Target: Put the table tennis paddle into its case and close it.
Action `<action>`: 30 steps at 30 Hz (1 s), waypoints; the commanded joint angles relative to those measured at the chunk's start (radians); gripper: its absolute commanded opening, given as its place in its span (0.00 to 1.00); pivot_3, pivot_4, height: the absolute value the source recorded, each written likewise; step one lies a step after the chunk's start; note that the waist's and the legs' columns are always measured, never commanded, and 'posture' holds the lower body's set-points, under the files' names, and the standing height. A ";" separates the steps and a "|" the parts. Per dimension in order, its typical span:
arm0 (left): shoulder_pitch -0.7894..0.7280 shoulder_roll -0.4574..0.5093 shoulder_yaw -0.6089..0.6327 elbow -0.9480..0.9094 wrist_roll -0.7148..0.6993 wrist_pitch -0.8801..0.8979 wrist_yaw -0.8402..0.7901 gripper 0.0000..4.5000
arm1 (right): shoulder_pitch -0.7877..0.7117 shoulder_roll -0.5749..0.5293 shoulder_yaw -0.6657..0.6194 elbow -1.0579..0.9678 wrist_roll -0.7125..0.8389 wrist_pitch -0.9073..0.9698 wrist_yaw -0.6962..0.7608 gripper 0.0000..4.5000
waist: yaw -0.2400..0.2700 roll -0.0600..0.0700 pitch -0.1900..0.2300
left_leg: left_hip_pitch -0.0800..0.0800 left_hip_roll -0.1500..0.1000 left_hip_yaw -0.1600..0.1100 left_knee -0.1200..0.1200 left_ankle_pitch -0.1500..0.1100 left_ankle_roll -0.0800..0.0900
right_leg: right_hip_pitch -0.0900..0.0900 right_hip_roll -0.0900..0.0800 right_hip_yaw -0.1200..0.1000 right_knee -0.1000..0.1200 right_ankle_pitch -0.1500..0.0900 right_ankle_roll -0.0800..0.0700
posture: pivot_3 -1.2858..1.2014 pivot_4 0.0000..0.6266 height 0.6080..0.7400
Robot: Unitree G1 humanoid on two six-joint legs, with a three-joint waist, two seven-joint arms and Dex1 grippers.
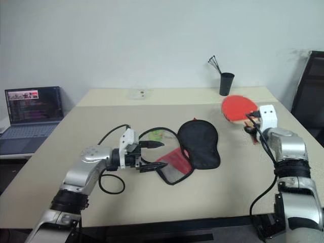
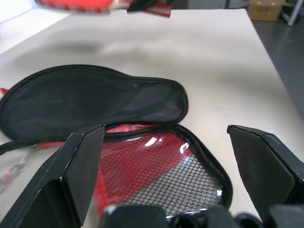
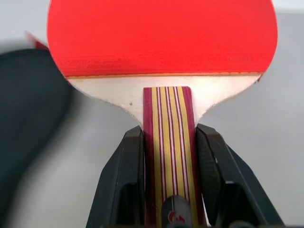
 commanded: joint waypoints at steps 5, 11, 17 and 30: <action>0.025 -0.005 0.017 -0.089 -0.032 0.034 0.023 1.00 | 0.090 0.327 -0.068 -0.493 0.116 0.303 -0.259 0.25 | 0.005 0.000 0.000 | -0.001 0.001 -0.002 0.001 0.000 0.000 | -0.001 0.000 -0.001 0.002 0.000 0.000 | 0.52 0.24 1.00; 0.037 -0.005 0.015 -0.103 -0.031 0.043 0.034 1.00 | 0.187 0.430 -0.014 -0.546 0.086 0.298 -0.341 0.25 | 0.013 0.000 0.000 | -0.003 -0.002 -0.002 0.001 0.000 0.000 | -0.001 -0.004 -0.002 0.000 0.000 0.000 | 0.52 0.24 1.00; 0.040 -0.004 0.013 -0.108 -0.031 0.041 0.042 1.00 | 0.217 0.469 0.035 -0.528 0.086 0.278 -0.362 0.25 | 0.004 0.000 0.000 | -0.002 -0.002 -0.002 0.001 0.000 0.000 | -0.001 -0.003 -0.002 0.000 0.000 0.000 | 0.52 0.24 1.00; 0.008 -0.022 0.055 -0.090 -0.046 0.027 0.116 1.00 | 0.227 0.459 0.094 -0.389 0.056 0.176 -0.356 0.25 | 0.002 0.000 0.000 | -0.002 -0.001 -0.002 0.000 0.000 0.000 | -0.001 -0.001 -0.002 0.000 -0.001 0.001 | 0.52 0.24 1.00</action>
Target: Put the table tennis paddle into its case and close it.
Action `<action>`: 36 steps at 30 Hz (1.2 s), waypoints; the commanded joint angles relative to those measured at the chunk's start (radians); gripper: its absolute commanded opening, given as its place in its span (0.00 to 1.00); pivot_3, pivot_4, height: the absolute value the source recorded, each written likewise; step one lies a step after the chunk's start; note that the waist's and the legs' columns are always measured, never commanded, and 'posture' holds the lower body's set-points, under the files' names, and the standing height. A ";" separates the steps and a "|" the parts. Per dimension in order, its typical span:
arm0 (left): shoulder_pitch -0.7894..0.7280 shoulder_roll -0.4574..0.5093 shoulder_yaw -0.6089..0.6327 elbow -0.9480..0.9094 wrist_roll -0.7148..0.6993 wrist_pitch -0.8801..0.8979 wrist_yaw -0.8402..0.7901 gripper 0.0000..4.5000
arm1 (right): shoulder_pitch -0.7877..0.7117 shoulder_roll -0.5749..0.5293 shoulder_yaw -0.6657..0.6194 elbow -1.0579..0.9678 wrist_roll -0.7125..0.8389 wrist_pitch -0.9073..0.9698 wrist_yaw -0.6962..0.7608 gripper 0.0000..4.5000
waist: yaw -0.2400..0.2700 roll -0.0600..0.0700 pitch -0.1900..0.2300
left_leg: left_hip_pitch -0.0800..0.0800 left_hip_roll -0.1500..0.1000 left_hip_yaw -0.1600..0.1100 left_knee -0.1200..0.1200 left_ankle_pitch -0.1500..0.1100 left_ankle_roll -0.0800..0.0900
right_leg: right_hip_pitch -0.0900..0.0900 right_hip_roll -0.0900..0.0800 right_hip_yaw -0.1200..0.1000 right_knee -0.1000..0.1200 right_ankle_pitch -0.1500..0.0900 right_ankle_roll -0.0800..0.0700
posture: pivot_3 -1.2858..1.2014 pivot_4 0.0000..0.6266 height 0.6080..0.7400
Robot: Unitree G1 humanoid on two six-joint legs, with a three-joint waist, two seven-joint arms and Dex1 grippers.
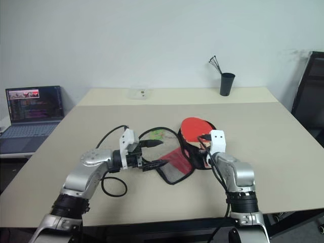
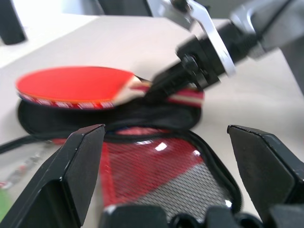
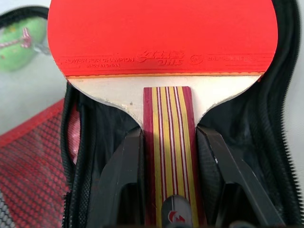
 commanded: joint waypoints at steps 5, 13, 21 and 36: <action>-0.029 0.006 0.048 -0.029 -0.039 0.006 0.009 1.00 | 0.000 -0.017 0.006 0.001 -0.021 -0.059 0.005 0.25 | 0.000 0.000 0.000 | 0.000 0.000 0.000 0.000 0.000 0.000 | 0.000 0.000 0.000 0.000 0.000 0.000 | 0.52 0.24 1.00; -0.021 0.008 0.040 -0.029 -0.030 0.000 0.006 1.00 | -0.001 0.002 0.002 0.008 -0.018 -0.055 -0.005 0.41 | 0.000 0.000 0.000 | 0.000 0.000 0.000 0.000 0.000 0.000 | 0.000 0.000 0.000 0.000 0.000 0.000 | 0.52 0.24 1.00; 0.006 0.030 0.055 -0.031 -0.025 0.005 0.015 1.00 | 0.009 -0.006 0.040 -0.075 -0.017 -0.063 0.011 1.00 | -0.001 0.000 0.000 | 0.000 0.000 0.000 0.000 0.000 0.000 | 0.000 0.000 0.000 0.000 0.000 0.000 | 0.52 0.24 1.00; 0.138 0.165 0.083 0.063 0.054 0.048 0.073 0.92 | 0.092 -0.397 0.050 -0.511 0.279 -0.040 0.505 1.00 | 0.003 0.000 0.000 | 0.001 0.000 -0.002 0.000 0.000 0.000 | 0.001 -0.001 -0.002 -0.001 -0.001 0.001 | 0.52 0.24 1.00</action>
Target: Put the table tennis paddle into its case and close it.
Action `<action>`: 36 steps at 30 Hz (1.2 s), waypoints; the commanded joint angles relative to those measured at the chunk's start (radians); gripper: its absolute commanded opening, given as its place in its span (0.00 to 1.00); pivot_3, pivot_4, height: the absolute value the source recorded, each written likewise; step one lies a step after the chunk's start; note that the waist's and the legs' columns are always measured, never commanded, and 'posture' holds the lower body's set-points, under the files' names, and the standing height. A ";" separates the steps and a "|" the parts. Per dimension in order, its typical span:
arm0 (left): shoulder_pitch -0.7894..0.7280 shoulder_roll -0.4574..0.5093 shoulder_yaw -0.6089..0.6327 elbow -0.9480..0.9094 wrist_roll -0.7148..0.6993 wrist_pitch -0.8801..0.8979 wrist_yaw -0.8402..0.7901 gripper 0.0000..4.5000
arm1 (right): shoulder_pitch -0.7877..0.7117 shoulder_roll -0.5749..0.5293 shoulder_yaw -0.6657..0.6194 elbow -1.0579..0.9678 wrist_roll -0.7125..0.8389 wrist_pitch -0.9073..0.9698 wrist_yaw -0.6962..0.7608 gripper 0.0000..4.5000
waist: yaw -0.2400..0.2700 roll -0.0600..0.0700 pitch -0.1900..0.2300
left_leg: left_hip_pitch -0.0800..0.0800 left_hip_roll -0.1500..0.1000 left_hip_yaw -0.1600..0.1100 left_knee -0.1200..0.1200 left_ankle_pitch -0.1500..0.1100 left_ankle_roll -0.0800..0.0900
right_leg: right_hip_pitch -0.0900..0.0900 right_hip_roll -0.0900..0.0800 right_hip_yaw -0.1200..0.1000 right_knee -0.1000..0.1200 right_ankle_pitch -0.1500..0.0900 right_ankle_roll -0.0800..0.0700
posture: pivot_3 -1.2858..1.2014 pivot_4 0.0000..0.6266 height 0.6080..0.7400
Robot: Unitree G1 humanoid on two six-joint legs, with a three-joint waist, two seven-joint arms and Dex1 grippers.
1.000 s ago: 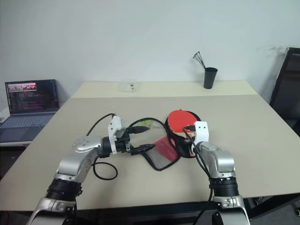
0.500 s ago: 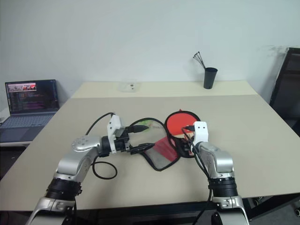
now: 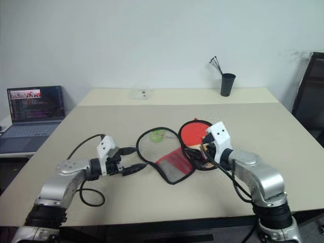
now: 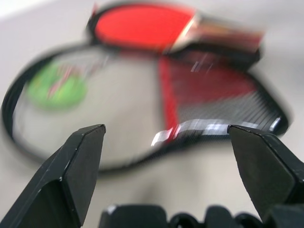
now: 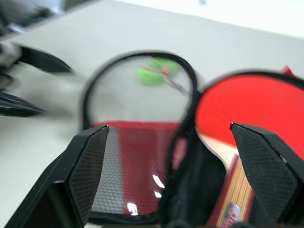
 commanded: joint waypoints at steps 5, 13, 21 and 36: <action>-0.036 -0.003 -0.016 0.104 0.043 -0.016 0.005 0.58 | -0.010 -0.087 -0.047 -0.066 0.114 -0.071 0.151 1.00 | 0.001 0.000 0.000 | 0.000 0.000 0.000 0.000 0.000 0.000 | 0.000 0.000 0.000 0.000 0.000 0.000 | 0.52 0.24 1.00; -0.122 -0.047 -0.057 0.260 0.137 -0.072 0.076 0.00 | 0.003 -0.101 -0.031 -0.063 0.116 -0.100 0.145 1.00 | 0.002 0.000 0.000 | 0.000 -0.001 0.001 0.000 0.000 0.000 | 0.000 0.000 0.000 0.000 0.000 0.000 | 0.52 0.24 1.00; -0.201 -0.124 -0.047 0.415 0.165 -0.148 0.147 0.00 | 0.017 -0.116 -0.022 -0.060 0.109 -0.118 0.138 1.00 | 0.004 -0.001 0.000 | 0.000 -0.001 0.000 0.000 0.000 0.000 | 0.000 -0.001 0.000 0.000 0.000 0.000 | 0.52 0.24 1.00; -0.506 -0.403 -0.100 0.432 0.128 -0.132 0.125 0.00 | 0.043 -0.229 -0.071 -0.023 0.110 -0.140 0.183 1.00 | 0.030 -0.003 0.000 | -0.002 -0.004 -0.001 0.002 0.000 0.000 | 0.002 -0.001 -0.002 -0.001 0.000 0.000 | 0.52 0.24 1.00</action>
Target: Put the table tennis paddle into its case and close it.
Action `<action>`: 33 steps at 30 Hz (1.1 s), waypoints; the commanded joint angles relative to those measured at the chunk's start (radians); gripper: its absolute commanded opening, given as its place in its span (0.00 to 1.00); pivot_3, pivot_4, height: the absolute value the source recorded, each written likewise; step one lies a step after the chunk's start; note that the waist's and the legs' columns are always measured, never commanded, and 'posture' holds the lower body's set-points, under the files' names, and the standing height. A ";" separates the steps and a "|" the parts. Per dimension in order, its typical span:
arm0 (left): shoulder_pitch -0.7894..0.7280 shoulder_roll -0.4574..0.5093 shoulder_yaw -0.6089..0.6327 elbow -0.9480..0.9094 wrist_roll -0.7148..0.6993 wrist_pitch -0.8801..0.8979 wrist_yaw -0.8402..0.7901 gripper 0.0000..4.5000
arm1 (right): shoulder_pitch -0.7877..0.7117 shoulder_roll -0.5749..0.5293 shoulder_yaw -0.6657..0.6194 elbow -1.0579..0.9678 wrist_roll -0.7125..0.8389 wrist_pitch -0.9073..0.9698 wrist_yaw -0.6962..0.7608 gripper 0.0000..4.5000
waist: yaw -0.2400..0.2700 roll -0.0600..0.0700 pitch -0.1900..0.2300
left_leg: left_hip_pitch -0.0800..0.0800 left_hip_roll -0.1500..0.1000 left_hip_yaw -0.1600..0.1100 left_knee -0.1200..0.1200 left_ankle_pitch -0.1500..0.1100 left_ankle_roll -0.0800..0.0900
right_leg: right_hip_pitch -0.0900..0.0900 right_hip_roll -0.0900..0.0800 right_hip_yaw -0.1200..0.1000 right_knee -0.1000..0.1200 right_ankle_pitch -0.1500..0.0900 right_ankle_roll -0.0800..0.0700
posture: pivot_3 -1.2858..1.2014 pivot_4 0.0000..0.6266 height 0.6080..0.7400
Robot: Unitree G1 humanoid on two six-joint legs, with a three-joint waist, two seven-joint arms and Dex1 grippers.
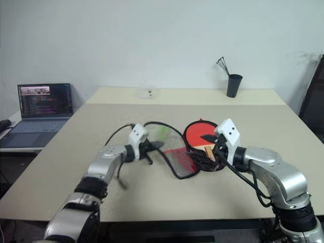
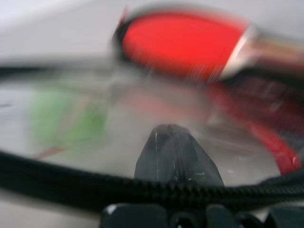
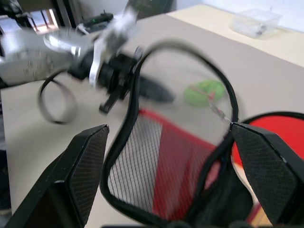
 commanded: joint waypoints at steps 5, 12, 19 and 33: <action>-0.237 -0.188 -0.043 0.257 0.058 -0.123 0.070 0.00 | 0.003 -0.126 -0.121 0.050 -0.001 -0.032 0.027 1.00 | -0.002 -0.001 0.001 | 0.001 -0.005 0.000 0.000 0.000 0.000 | 0.002 0.000 0.000 -0.001 0.000 0.000 | 0.52 0.24 1.00; -0.353 -0.231 -0.021 0.469 0.092 -0.251 0.097 0.00 | 0.023 -0.173 -0.138 0.099 -0.035 -0.031 -0.002 1.00 | -0.018 -0.001 0.001 | 0.002 -0.003 0.000 -0.002 0.000 0.000 | 0.002 0.002 0.001 -0.002 0.000 0.000 | 0.52 0.24 1.00; -0.265 -0.158 0.046 0.358 0.008 -0.267 -0.068 0.00 | 0.010 -0.108 -0.111 0.190 -0.061 -0.003 -0.079 1.00 | -0.026 -0.001 0.001 | 0.002 -0.002 0.001 -0.002 0.000 0.000 | 0.002 0.002 0.001 -0.002 0.000 0.000 | 0.52 0.24 1.00; 0.095 0.069 0.140 -0.384 -0.212 0.116 -0.118 0.00 | -0.228 0.090 -0.007 0.728 -0.202 -0.083 -0.144 1.00 | -0.028 -0.001 0.001 | 0.004 0.003 0.001 -0.001 0.000 0.000 | 0.002 0.002 0.003 0.001 0.000 0.000 | 0.52 0.24 1.00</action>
